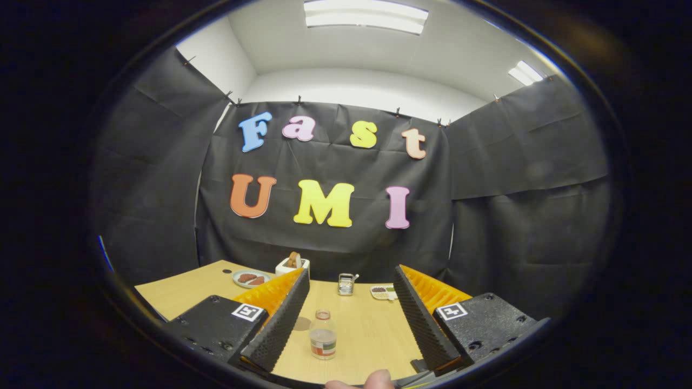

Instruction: Take the bottle from table, then pour the juice into the cup, finally place the bottle on the coaster

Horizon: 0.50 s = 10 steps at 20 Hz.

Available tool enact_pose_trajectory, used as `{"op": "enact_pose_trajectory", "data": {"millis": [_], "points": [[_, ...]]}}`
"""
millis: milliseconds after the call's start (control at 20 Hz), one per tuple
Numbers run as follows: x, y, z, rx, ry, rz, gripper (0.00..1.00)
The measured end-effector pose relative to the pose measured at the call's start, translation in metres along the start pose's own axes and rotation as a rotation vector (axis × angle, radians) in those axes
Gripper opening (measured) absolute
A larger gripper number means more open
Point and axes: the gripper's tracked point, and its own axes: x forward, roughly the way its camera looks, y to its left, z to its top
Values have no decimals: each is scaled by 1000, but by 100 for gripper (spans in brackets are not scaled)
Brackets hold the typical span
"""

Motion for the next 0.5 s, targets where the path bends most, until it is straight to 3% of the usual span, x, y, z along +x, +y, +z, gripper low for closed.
{"op": "enact_pose_trajectory", "data": {"millis": [500], "points": [[2, 5, -6, 8, 19, 13, 100]]}}
